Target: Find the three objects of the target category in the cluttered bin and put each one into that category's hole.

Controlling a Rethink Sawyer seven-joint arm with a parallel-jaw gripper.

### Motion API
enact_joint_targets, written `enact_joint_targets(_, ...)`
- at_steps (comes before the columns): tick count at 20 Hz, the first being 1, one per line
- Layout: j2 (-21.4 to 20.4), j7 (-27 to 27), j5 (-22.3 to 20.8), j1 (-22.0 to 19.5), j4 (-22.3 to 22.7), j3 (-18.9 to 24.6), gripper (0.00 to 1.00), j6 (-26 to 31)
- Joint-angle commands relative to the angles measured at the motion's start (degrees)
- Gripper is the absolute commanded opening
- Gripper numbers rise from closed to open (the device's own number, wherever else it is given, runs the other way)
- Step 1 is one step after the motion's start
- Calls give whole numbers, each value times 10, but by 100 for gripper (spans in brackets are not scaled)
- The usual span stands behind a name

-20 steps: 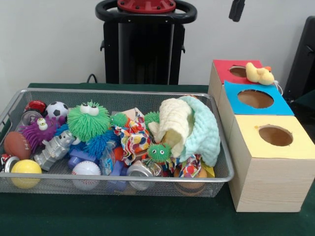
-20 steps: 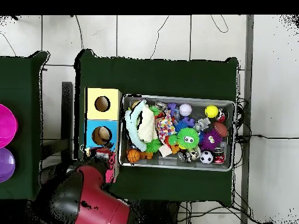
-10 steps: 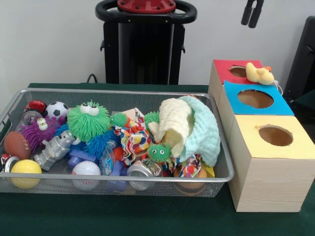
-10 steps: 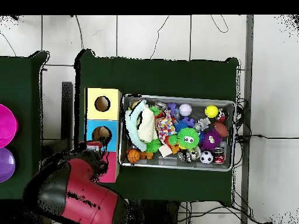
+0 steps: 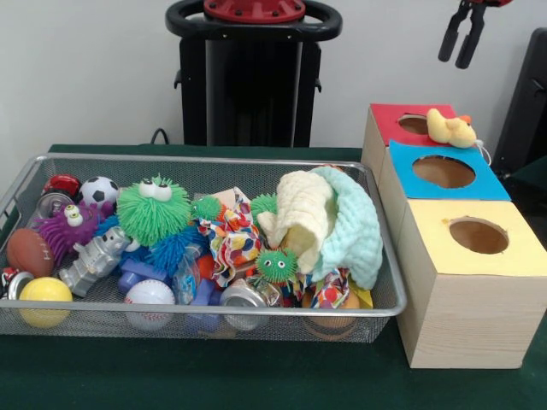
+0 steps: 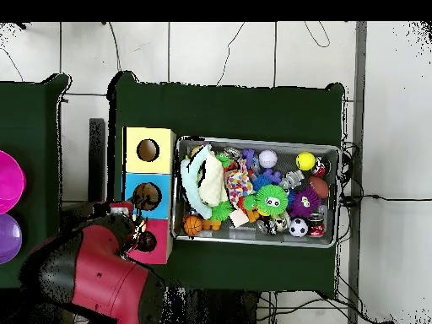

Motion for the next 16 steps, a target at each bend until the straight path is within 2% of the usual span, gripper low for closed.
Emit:
enact_joint_targets(1,54,139,21,3,-14,67,100,-25)
enact_joint_targets(10,53,127,41,-6,10,86,100,-67)
enact_joint_targets(16,59,132,49,-3,9,86,100,-76)
